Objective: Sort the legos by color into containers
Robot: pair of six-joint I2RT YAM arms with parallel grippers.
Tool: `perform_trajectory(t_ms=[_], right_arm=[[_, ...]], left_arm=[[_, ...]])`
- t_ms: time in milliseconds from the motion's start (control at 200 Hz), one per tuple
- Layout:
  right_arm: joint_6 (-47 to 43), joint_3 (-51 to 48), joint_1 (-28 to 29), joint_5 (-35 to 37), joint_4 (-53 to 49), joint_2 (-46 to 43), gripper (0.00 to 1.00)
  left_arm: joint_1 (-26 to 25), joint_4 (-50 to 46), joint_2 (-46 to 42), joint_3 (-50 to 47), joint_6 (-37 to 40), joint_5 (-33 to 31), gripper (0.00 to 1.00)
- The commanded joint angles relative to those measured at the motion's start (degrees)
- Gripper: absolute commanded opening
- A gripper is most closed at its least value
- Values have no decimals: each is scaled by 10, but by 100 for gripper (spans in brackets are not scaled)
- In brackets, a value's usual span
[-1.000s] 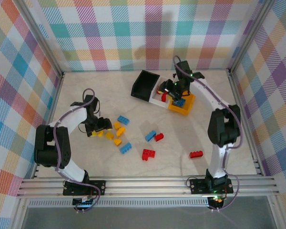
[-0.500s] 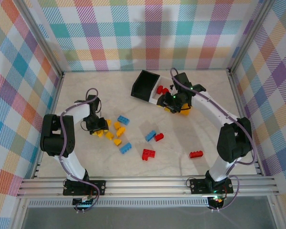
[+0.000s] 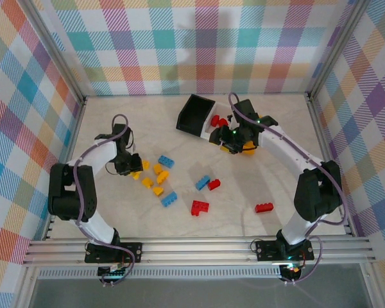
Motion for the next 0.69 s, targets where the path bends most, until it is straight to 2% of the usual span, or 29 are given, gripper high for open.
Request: perform_trajectory(t_ms=[0, 105, 165, 320, 500, 690], right_arm=[[-35, -11, 0, -66, 33, -25, 56], [-33, -22, -8, -91, 39, -29, 57], [-30, -27, -17, -93, 39, -35, 57], [-22, -49, -41, -88, 54, -78, 57], [-14, -99, -75, -83, 78, -150, 58], [4, -164, -92, -72, 103, -224, 58]], left_arm=[[3, -8, -46, 9, -37, 89, 14], [-6, 25, -64, 26, -77, 174, 14], [-21, 39, -58, 48, -101, 198, 14], [-86, 53, 2, 143, -133, 195, 14], [-157, 72, 123, 277, -168, 199, 13], [-185, 66, 242, 428, -189, 172, 13]])
